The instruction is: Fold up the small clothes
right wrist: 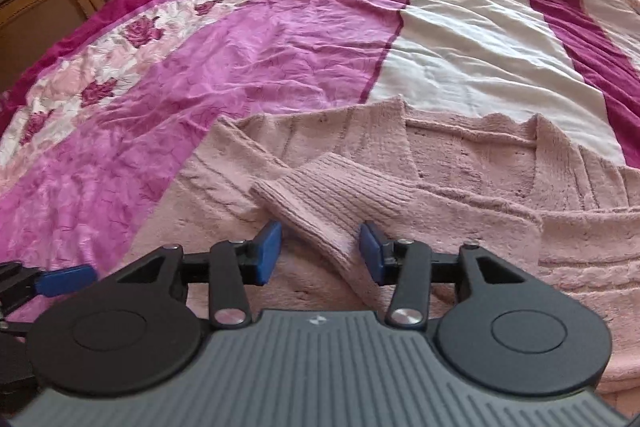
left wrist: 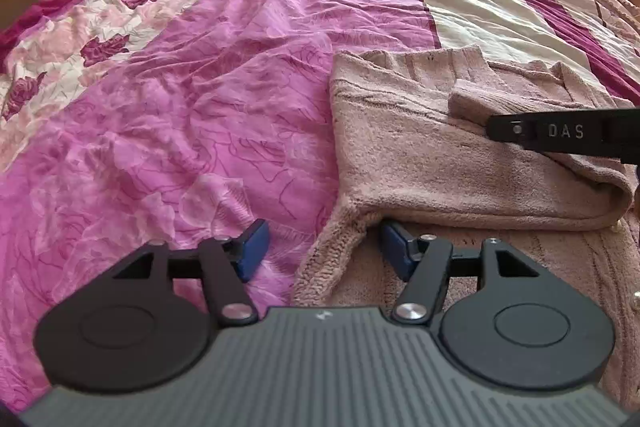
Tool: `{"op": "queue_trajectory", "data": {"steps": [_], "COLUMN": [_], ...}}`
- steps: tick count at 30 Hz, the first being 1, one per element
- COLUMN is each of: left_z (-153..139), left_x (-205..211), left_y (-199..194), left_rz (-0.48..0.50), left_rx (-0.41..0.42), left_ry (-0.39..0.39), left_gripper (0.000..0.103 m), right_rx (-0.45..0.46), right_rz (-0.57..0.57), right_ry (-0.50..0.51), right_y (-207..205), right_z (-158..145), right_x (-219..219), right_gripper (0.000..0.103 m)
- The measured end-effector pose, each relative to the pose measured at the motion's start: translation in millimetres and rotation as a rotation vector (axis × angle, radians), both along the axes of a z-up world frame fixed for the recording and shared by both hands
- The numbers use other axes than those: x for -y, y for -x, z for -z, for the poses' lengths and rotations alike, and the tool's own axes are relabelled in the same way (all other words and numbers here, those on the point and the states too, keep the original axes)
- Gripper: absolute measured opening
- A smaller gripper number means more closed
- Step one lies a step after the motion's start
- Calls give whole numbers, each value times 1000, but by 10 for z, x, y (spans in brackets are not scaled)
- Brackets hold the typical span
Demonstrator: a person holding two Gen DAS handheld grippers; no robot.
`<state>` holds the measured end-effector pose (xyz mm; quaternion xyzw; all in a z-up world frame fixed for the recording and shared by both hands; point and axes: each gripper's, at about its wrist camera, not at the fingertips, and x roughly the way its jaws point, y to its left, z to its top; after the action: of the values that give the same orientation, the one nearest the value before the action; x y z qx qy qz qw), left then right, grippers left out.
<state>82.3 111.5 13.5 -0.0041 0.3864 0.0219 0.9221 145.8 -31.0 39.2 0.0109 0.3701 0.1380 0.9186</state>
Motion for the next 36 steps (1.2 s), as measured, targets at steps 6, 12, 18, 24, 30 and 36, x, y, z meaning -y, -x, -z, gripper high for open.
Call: {"op": "queue_trajectory", "data": {"steps": [6,12,18,24,30,36], "left_z": [5,6,0,-8,-10,-8], "left_x": [8,14,14,19,21,32], "left_y": [10,22,42,40,50,57], "left_rz": [4,1,-5,-11,-9,-13], "left_rx": [5,8,8,3,2,4], "left_ry": [-7,-8,-8,-9,-12,-17], "left_gripper": [63,63,64,64,64,64], "right_rx": [74,167,244,233,109,43], "right_rz": [71,179,299,397,500,575], "right_ry": [-38,-84,-81,-49,-68,-139], "right_y": [93,286,563,789,999,1272], "right_z": [-171,-463,-615,-490,-120,87], "right_x": [248,694,1213,1604,1831,1973], "right_gripper": [8,8,8,8,9,31]}}
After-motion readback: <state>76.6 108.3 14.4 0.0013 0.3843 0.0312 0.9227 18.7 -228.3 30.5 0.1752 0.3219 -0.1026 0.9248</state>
